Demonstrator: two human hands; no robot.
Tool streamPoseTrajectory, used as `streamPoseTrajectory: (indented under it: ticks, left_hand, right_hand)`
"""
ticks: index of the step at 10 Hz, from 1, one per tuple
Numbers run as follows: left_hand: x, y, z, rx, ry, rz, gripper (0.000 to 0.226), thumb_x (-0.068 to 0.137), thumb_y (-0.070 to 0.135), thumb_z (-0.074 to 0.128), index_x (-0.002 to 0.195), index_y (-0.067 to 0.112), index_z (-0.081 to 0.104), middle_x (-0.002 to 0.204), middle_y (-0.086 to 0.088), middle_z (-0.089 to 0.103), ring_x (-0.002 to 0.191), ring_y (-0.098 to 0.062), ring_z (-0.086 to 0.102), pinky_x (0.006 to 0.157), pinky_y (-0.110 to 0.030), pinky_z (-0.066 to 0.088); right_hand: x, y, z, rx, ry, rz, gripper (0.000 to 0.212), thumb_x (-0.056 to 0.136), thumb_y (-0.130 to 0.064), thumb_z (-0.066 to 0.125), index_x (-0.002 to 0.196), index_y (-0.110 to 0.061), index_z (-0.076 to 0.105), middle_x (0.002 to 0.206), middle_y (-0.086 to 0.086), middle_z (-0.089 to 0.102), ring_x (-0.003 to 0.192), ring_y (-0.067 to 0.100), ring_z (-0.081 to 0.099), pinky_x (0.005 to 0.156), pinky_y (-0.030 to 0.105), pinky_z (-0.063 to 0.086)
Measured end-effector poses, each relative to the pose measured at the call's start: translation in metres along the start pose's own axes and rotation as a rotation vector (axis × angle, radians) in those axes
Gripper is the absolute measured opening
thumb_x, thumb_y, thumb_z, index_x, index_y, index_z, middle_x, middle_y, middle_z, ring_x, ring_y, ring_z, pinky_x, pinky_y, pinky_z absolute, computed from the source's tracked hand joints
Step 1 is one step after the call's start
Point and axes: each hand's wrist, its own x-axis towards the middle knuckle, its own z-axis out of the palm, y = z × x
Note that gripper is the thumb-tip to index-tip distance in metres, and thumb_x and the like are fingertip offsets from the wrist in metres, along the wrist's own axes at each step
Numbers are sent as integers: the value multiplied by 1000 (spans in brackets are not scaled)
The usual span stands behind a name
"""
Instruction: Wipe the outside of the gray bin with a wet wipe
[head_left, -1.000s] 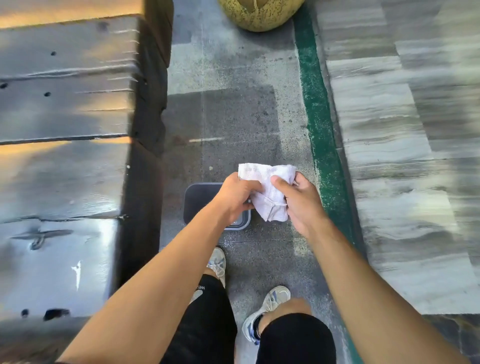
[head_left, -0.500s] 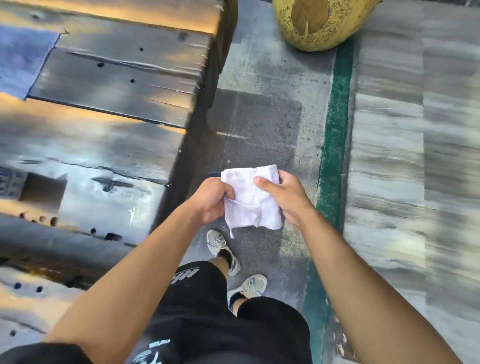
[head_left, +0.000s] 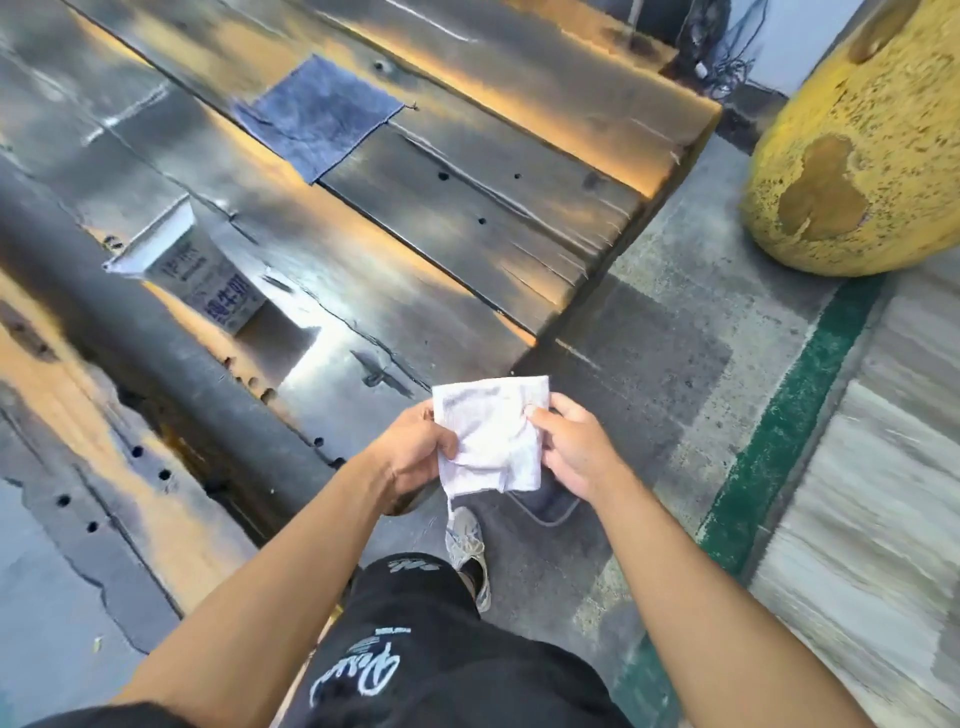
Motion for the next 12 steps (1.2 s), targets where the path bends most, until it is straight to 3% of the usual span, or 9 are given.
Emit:
streamPoseTrajectory:
  ticks: [1, 2, 4, 5, 6, 7, 9, 11, 12]
  left_hand:
    - [2, 0, -19, -48, 9, -5, 75, 59, -33, 32, 125, -7, 56, 117, -27, 68, 103, -42, 69, 79, -53, 60]
    - [8, 3, -47, -114, 151, -46, 66, 70, -35, 27, 118, -3, 59, 110, -22, 72, 91, -36, 74, 68, -46, 61]
    - [18, -1, -95, -196, 274, -37, 69, 74, -30, 25, 116, 8, 64, 114, -17, 73, 100, -42, 70, 81, -66, 55]
    - [18, -6, -108, -247, 352, -53, 64, 75, -30, 28, 114, 4, 65, 117, -19, 72, 100, -41, 70, 84, -65, 55]
    - [19, -17, -115, -300, 470, -85, 52, 78, -28, 31, 105, -1, 66, 111, -16, 71, 93, -35, 70, 77, -51, 61]
    - [20, -25, -117, -335, 527, -74, 52, 81, -29, 33, 111, -1, 65, 110, -14, 71, 95, -35, 69, 71, -46, 63]
    - [20, -37, -116, -348, 637, -49, 47, 87, -23, 39, 119, 1, 63, 113, -17, 70, 97, -35, 69, 81, -50, 61]
    - [18, -46, -119, -289, 745, -80, 31, 98, -12, 41, 114, 3, 63, 111, -17, 70, 98, -33, 70, 81, -48, 62]
    - [12, -48, -104, -71, 871, -219, 20, 101, 3, 44, 105, 4, 63, 99, -16, 70, 86, -33, 72, 74, -47, 64]
  right_hand:
    - [21, 0, 22, -295, 56, -71, 12, 97, -8, 56, 101, -15, 65, 106, 13, 72, 99, 35, 68, 86, 51, 56]
    - [50, 1, 57, -761, 34, -168, 8, 93, -17, 57, 99, -16, 63, 99, 4, 70, 95, 29, 65, 78, 42, 51]
    - [87, 11, 104, -1007, -21, -157, 12, 98, -22, 57, 108, -16, 58, 109, 2, 66, 99, 23, 59, 76, 30, 39]
    - [96, 18, 118, -1019, -41, -127, 15, 97, -24, 59, 111, -19, 59, 111, 0, 65, 102, 23, 59, 79, 31, 42]
    - [100, 23, 131, -979, -69, -94, 23, 92, -21, 65, 114, -22, 61, 109, -3, 67, 101, 20, 62, 88, 36, 52]
    - [102, 27, 135, -954, -106, -40, 31, 89, -15, 65, 119, -21, 61, 109, 0, 69, 100, 20, 64, 90, 39, 55]
    - [110, 28, 133, -886, -157, 41, 43, 87, -1, 62, 128, -16, 57, 107, -2, 67, 101, 17, 64, 88, 35, 57]
    - [112, 25, 118, -817, -146, 58, 40, 92, -4, 59, 130, -16, 56, 114, -3, 66, 93, 6, 63, 74, 22, 53]
    - [112, 25, 103, -922, -106, 18, 33, 93, -8, 58, 125, -15, 62, 118, 2, 69, 104, 15, 64, 84, 24, 51]
